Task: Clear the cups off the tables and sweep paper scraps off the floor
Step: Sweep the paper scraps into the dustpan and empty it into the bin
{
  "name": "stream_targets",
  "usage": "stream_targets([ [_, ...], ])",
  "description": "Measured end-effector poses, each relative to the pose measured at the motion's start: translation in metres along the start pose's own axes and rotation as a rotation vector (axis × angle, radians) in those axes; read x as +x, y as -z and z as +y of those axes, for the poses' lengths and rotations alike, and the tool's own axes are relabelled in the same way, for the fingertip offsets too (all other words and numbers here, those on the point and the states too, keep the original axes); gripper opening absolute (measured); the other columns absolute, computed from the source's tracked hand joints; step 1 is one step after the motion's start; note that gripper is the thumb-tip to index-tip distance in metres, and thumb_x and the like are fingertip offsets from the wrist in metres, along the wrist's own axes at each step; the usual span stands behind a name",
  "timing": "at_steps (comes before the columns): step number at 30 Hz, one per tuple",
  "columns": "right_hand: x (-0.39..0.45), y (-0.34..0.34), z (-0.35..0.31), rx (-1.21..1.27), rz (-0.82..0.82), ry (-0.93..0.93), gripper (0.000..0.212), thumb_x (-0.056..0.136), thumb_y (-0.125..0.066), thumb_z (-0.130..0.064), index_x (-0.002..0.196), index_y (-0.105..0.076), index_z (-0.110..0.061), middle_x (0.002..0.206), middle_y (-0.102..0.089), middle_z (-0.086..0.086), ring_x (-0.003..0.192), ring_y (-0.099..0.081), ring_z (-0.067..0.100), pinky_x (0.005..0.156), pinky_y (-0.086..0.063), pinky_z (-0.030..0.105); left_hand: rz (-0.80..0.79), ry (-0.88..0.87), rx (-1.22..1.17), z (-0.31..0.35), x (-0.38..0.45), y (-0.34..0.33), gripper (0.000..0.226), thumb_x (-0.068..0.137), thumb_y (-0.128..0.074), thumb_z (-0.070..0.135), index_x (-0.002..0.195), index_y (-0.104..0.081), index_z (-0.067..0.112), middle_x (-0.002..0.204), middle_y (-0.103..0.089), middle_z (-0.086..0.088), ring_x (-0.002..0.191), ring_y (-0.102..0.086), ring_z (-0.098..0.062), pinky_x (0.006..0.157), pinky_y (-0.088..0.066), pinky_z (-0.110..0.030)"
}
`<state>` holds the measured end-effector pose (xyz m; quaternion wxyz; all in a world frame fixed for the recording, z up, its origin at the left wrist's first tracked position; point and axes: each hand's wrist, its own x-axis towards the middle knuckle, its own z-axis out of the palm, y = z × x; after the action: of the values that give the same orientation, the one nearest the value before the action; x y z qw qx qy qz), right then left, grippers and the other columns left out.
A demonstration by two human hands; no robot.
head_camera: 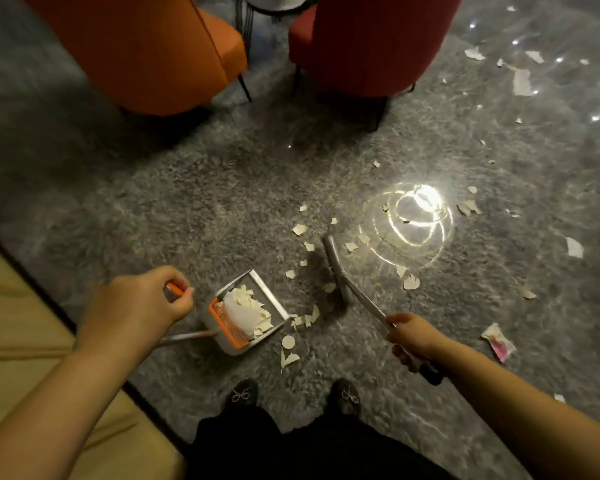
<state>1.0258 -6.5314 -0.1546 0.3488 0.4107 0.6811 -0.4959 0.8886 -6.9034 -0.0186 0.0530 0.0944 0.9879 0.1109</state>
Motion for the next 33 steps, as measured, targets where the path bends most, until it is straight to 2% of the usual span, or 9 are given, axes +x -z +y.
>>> stream_targets([
  [3, 0.009, 0.017, -0.002, -0.059, -0.033, -0.011, 0.037, 0.091, -0.049, -0.002, 0.124, -0.047, -0.018, 0.058, -0.054, 0.013, 0.035, -0.048, 0.018, 0.039, -0.038, 0.023, 0.034, 0.091, 0.013, 0.000, -0.025, -0.010, 0.023, 0.071, -0.081, 0.037, 0.064, -0.059, 0.037, 0.057, -0.063, 0.010, 0.053, -0.056, -0.022, 0.047, -0.033, -0.022],
  [6, 0.020, 0.026, -0.005, -0.124, -0.066, -0.010, 0.032, 0.090, -0.049, -0.001, 0.118, -0.050, -0.017, 0.050, -0.054, 0.010, 0.034, -0.048, 0.018, 0.039, -0.039, 0.023, 0.003, 0.174, 0.012, 0.000, -0.050, -0.016, 0.021, 0.074, -0.079, 0.040, 0.065, -0.060, 0.036, 0.059, -0.062, 0.013, 0.052, -0.055, -0.017, 0.046, -0.034, -0.022],
  [10, 0.028, 0.024, -0.009, -0.244, -0.105, 0.002, 0.028, 0.089, -0.048, 0.002, 0.114, -0.054, -0.009, 0.046, -0.054, 0.009, 0.035, -0.049, 0.020, 0.038, -0.040, 0.023, 0.000, 0.225, 0.002, -0.002, -0.075, -0.021, 0.025, 0.073, -0.081, 0.036, 0.065, -0.058, 0.040, 0.060, -0.064, 0.008, 0.057, -0.061, -0.022, 0.049, -0.044, -0.028],
  [13, 0.030, 0.019, -0.008, -0.277, -0.105, 0.004, 0.024, 0.089, -0.047, 0.004, 0.109, -0.056, -0.005, 0.050, -0.052, 0.012, 0.034, -0.048, 0.021, 0.037, -0.039, 0.023, -0.023, 0.243, 0.007, -0.007, -0.086, -0.025, 0.032, 0.071, -0.082, 0.035, 0.062, -0.053, 0.043, 0.060, -0.064, 0.007, 0.059, -0.063, -0.023, 0.050, -0.042, -0.027],
  [16, 0.028, 0.011, -0.006, -0.296, -0.113, -0.002, 0.021, 0.089, -0.047, 0.004, 0.107, -0.057, -0.002, 0.054, -0.051, 0.013, 0.034, -0.048, 0.021, 0.037, -0.039, 0.022, -0.061, 0.272, -0.023, -0.012, -0.096, -0.026, 0.034, 0.071, -0.081, 0.035, 0.061, -0.051, 0.045, 0.062, -0.064, 0.009, 0.061, -0.062, -0.021, 0.054, -0.049, -0.031],
  [22, 0.023, -0.004, -0.008, -0.312, -0.094, 0.019, 0.017, 0.091, -0.050, 0.002, 0.107, -0.056, -0.001, 0.056, -0.051, 0.014, 0.035, -0.047, 0.021, 0.037, -0.038, 0.020, -0.092, 0.219, -0.015, -0.006, -0.119, -0.027, 0.012, 0.075, -0.079, 0.033, 0.073, -0.067, 0.032, 0.064, -0.065, 0.005, 0.060, -0.063, -0.022, 0.054, -0.052, -0.035],
  [27, 0.020, -0.013, -0.007, -0.283, -0.090, 0.025, 0.017, 0.098, -0.050, -0.013, 0.113, -0.051, -0.005, 0.058, -0.049, 0.012, 0.038, -0.045, 0.021, 0.037, -0.038, 0.022, -0.141, 0.191, 0.006, -0.007, -0.124, -0.030, 0.012, 0.077, -0.077, 0.033, 0.073, -0.066, 0.033, 0.063, -0.063, 0.009, 0.062, -0.063, -0.021, 0.054, -0.048, -0.030],
  [33, 0.019, -0.020, -0.001, -0.248, -0.101, -0.022, 0.022, 0.098, -0.043, -0.007, 0.120, -0.049, -0.006, 0.060, -0.048, 0.012, 0.036, -0.042, 0.019, 0.039, -0.038, 0.023, -0.174, 0.176, 0.023, -0.018, -0.128, -0.033, 0.021, 0.074, -0.077, 0.038, 0.067, -0.057, 0.041, 0.057, -0.055, 0.016, 0.061, -0.061, -0.017, 0.054, -0.047, -0.028],
])
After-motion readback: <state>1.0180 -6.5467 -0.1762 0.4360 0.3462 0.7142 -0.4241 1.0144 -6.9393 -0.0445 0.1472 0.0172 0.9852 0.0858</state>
